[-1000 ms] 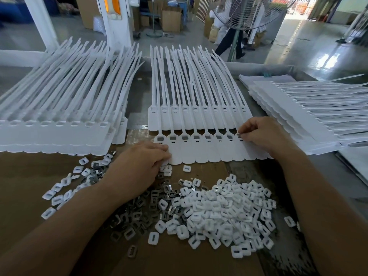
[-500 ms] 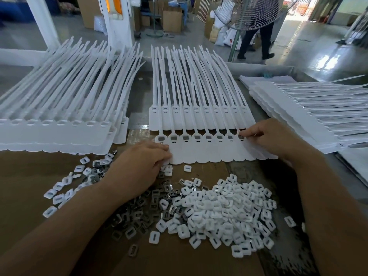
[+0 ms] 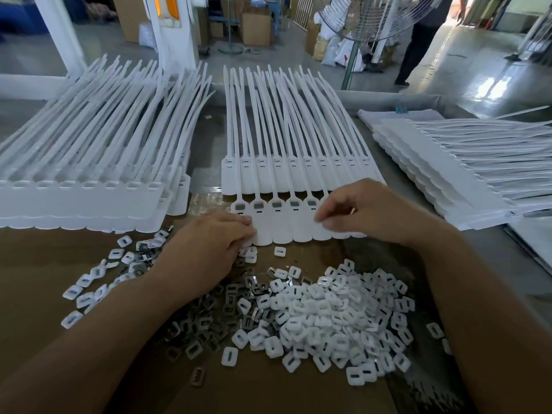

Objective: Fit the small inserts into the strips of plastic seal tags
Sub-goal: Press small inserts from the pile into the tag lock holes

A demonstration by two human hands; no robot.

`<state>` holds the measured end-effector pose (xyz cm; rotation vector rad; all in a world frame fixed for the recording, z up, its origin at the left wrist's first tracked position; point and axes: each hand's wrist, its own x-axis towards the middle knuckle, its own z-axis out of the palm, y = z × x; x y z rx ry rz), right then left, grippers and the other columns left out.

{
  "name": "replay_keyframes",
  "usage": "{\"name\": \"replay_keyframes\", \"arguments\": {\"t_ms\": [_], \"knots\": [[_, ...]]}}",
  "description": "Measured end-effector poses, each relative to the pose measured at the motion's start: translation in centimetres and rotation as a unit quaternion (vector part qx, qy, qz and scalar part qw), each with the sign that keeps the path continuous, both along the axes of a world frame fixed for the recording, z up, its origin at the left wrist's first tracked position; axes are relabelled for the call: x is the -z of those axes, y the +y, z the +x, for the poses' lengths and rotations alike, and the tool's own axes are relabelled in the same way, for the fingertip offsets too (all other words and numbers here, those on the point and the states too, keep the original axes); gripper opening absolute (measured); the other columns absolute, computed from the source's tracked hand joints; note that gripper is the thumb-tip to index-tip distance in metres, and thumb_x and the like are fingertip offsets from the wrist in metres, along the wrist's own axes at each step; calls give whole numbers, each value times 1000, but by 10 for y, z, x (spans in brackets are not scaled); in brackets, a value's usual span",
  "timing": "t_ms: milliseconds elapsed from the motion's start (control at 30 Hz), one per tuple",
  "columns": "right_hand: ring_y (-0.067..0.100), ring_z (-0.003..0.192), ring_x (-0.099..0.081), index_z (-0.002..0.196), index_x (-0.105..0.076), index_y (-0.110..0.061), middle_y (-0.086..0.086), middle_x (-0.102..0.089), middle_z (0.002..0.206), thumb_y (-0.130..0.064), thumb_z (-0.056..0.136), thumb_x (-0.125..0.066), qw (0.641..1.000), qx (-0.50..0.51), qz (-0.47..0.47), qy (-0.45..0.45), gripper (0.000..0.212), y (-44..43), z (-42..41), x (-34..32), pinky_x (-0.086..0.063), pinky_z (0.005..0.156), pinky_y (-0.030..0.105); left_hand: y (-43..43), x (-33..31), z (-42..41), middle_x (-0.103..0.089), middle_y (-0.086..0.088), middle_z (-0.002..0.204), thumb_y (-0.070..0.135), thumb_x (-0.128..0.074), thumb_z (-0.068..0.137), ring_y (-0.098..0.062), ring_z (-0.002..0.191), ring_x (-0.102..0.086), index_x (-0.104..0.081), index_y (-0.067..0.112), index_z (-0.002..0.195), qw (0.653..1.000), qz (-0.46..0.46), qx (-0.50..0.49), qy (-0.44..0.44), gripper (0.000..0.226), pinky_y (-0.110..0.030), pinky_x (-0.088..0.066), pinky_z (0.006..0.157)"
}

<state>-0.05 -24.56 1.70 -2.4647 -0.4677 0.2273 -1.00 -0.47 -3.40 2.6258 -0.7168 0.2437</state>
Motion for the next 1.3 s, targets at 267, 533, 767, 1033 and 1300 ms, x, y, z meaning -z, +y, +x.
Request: {"name": "replay_keyframes", "arguments": {"t_ms": [267, 533, 767, 1033, 1300], "knots": [[-10, 59, -57, 74, -67, -31, -27, -62, 64, -19, 76, -74, 983, -116, -56, 129, 13, 26, -11, 8, -43, 56, 4, -1, -2, -1, -55, 10, 127, 23, -50, 91, -6, 117, -47, -63, 24, 114, 1000, -1, 0, -2, 27, -9, -21, 92], [-13, 61, -52, 68, -57, -34, -23, -56, 63, -18, 79, -69, 978, -132, -108, 121, 22, 31, -15, 8, -38, 53, 3, 0, -1, -1, -54, 11, 128, 23, -49, 91, -5, 118, -46, -63, 25, 115, 1000, 0, -1, 2, 27, -10, -22, 91], [0, 61, -63, 76, -52, -24, -9, -63, 69, -6, 88, -56, 997, -20, 50, 51, 22, 16, -9, 1, -44, 55, 12, 0, -1, 1, -55, 10, 127, 24, -50, 91, -7, 117, -47, -63, 25, 114, 1000, 1, -2, 6, 27, -15, -27, 94], [-5, 58, -58, 84, -65, -21, -6, -66, 75, -5, 85, -60, 986, 136, 85, -45, 17, -11, 12, 10, -43, 55, 9, 2, 0, -1, -56, 9, 127, 21, -50, 91, -7, 117, -48, -63, 23, 114, 1000, 2, 0, 4, 27, -13, -25, 94], [9, 61, -58, 74, -59, -26, -3, -63, 70, -13, 91, -53, 928, 307, 167, -126, 22, -43, 19, 11, -43, 59, 20, 0, 0, 1, -55, 9, 127, 21, -50, 91, -7, 117, -47, -63, 24, 114, 1000, 0, 1, 3, 27, -12, -24, 94]]}}
